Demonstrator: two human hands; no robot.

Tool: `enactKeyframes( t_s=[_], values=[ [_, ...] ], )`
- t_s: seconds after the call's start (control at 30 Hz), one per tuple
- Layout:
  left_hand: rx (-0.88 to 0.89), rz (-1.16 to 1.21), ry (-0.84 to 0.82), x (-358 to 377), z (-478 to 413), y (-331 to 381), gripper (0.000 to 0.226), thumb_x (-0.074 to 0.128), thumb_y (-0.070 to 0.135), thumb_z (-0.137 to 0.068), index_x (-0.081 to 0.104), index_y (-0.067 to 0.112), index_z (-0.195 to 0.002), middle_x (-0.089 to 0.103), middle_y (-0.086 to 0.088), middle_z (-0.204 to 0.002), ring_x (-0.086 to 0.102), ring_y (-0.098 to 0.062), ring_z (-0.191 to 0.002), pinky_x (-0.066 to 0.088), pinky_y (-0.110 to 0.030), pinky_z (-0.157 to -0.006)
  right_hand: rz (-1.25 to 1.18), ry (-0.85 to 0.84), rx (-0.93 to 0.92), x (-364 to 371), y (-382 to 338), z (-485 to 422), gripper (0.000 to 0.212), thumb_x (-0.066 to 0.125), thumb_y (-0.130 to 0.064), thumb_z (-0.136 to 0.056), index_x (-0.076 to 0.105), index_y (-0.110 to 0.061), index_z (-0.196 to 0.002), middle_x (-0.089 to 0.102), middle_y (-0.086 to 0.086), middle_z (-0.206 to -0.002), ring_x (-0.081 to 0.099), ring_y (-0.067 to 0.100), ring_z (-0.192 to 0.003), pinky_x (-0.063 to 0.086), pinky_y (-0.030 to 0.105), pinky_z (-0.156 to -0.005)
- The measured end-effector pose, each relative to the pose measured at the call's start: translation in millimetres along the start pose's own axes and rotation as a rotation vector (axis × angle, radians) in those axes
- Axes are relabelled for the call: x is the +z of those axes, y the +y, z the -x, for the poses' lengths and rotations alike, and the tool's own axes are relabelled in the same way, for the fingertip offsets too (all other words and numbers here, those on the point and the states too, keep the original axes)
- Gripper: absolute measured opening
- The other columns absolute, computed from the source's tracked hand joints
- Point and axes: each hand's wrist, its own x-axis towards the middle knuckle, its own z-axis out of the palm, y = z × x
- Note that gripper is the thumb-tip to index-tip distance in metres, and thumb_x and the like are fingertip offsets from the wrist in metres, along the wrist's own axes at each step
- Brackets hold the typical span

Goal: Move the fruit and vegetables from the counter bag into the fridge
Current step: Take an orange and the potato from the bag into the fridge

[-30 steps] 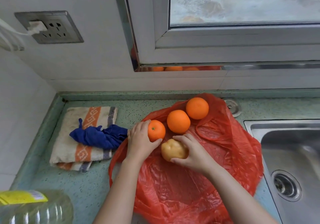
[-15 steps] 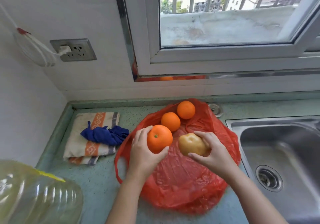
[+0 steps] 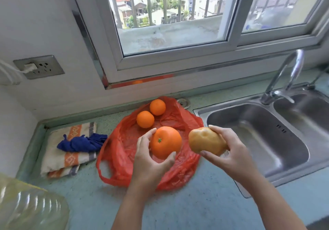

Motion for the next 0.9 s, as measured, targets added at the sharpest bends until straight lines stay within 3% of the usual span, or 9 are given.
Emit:
enactKeyframes(
  t_s=[0.07, 0.2, 0.37, 0.57, 0.67, 0.83, 0.9],
  values=[
    [-0.002, 0.059, -0.056, 16.9, 6.9, 4.3, 0.069, 0.07, 0.047, -0.052, 0.042, 0.049, -0.115, 0.044, 0.013, -0.124, 0.051, 0.0, -0.108, 0.048, -0.016, -0.083, 0.021, 0.042, 0.034, -13.9, 4.1, 19.2, 0.064, 0.07, -0.054, -0.056, 0.044, -0.046, -0.115, 0.05, -0.016, -0.115, 0.049, -0.002, -0.105, 0.04, 0.008, -0.083],
    [0.018, 0.189, -0.174, 58.6, 19.4, 16.1, 0.069, 0.072, 0.032, -0.056, 0.044, 0.041, -0.119, 0.046, -0.003, -0.128, 0.054, -0.016, -0.111, 0.048, -0.013, -0.077, 0.078, 0.145, 0.144, -49.9, 15.1, 57.1, 0.065, 0.075, -0.046, -0.06, 0.045, -0.041, -0.118, 0.047, -0.012, -0.117, 0.044, -0.006, -0.106, 0.035, 0.001, -0.08],
    [0.039, 0.267, -0.359, 114.9, 31.3, 41.6, 0.072, 0.071, 0.041, -0.053, 0.045, 0.043, -0.119, 0.046, -0.001, -0.131, 0.055, -0.018, -0.112, 0.05, -0.028, -0.088, 0.083, 0.3, 0.226, -108.2, 23.7, 101.1, 0.068, 0.076, -0.052, -0.061, 0.045, -0.042, -0.12, 0.044, -0.018, -0.119, 0.043, -0.01, -0.105, 0.036, 0.0, -0.077],
    [0.107, 0.297, -0.55, 211.0, 64.7, 92.9, 0.071, 0.071, 0.04, -0.05, 0.047, 0.041, -0.117, 0.049, -0.004, -0.126, 0.058, -0.024, -0.106, 0.052, -0.027, -0.084, 0.126, 0.524, 0.276, -189.4, 46.7, 165.1, 0.065, 0.076, -0.056, -0.061, 0.046, -0.044, -0.118, 0.045, -0.021, -0.115, 0.042, -0.013, -0.103, 0.032, -0.002, -0.077],
    [0.132, 0.304, -0.643, 268.0, 95.1, 122.1, 0.072, 0.071, 0.041, -0.049, 0.047, 0.044, -0.117, 0.049, -0.003, -0.126, 0.061, -0.02, -0.102, 0.052, -0.028, -0.082, 0.156, 0.659, 0.315, -240.9, 63.7, 209.3, 0.066, 0.065, -0.06, -0.055, 0.047, -0.046, -0.117, 0.048, -0.019, -0.114, 0.046, -0.008, -0.103, 0.034, 0.0, -0.078],
    [0.183, 0.33, -0.826, 373.2, 156.7, 175.6, 0.075, 0.072, 0.043, -0.049, 0.047, 0.043, -0.119, 0.051, -0.002, -0.127, 0.061, -0.017, -0.1, 0.051, -0.02, -0.075, 0.2, 0.837, 0.391, -330.6, 88.2, 299.4, 0.069, 0.063, -0.06, -0.056, 0.047, -0.04, -0.12, 0.046, -0.019, -0.118, 0.044, -0.008, -0.107, 0.033, 0.0, -0.08],
    [0.208, 0.36, -0.896, 415.5, 186.4, 196.7, 0.074, 0.072, 0.043, -0.048, 0.047, 0.042, -0.117, 0.053, -0.003, -0.125, 0.061, -0.018, -0.1, 0.052, -0.023, -0.077, 0.21, 0.896, 0.426, -361.8, 95.1, 335.9, 0.069, 0.063, -0.06, -0.055, 0.047, -0.04, -0.12, 0.046, -0.019, -0.119, 0.044, -0.008, -0.107, 0.033, 0.0, -0.08]
  ],
)
